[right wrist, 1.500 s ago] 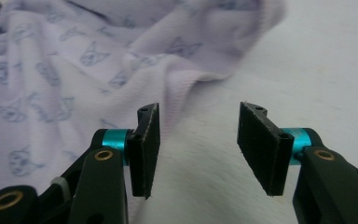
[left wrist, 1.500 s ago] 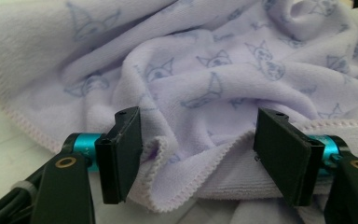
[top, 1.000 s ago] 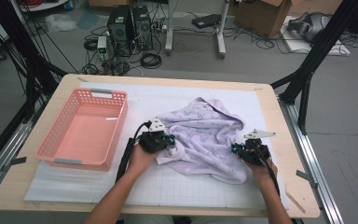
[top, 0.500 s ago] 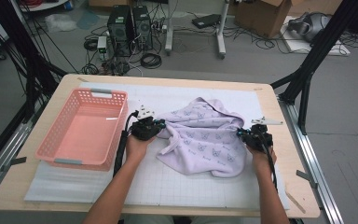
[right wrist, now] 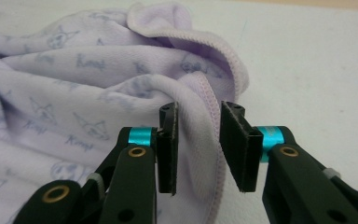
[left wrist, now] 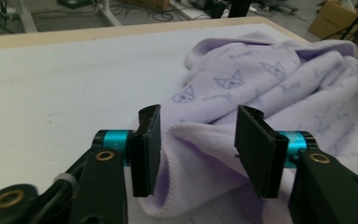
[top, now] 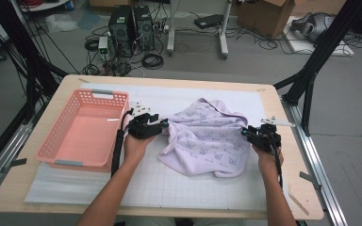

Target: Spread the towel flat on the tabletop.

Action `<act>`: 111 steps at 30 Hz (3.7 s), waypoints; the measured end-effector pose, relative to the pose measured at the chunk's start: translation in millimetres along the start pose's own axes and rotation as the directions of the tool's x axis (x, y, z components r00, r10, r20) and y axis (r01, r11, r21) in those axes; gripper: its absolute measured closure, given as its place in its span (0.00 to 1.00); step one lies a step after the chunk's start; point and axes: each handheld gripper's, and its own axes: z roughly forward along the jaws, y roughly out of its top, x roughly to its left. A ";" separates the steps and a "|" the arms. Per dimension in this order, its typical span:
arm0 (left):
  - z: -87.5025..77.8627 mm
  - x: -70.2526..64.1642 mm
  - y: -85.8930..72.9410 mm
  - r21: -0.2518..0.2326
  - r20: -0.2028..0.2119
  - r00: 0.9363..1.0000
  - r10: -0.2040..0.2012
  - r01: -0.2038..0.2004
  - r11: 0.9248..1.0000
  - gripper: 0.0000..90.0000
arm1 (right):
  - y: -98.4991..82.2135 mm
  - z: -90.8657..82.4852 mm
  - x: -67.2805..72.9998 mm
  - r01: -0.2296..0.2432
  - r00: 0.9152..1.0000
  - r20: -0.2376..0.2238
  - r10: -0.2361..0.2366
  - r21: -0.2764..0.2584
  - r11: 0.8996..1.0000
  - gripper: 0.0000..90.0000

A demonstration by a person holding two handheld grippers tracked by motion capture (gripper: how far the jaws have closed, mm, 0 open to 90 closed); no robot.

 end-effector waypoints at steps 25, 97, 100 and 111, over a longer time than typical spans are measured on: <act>17.6 -13.6 -35.9 0.148 0.014 0.999 0.032 -0.033 0.988 0.89 | -24.3 13.4 9.4 0.057 0.998 -0.043 -0.051 0.163 0.985 0.97; -18.9 -14.2 -49.5 0.179 0.134 0.988 0.078 -0.102 0.979 0.94 | -56.5 -24.2 56.5 0.136 0.988 -0.095 -0.121 0.173 0.976 0.92; -26.0 -12.7 -49.1 0.168 0.133 0.989 0.067 -0.089 0.982 0.94 | -50.3 -23.1 62.4 0.228 0.973 -0.066 -0.220 0.191 0.955 0.95; -55.6 -30.8 -60.8 0.152 0.199 0.979 0.054 -0.085 0.985 0.92 | -39.5 -61.2 30.7 0.233 0.969 0.041 -0.244 0.184 0.955 0.87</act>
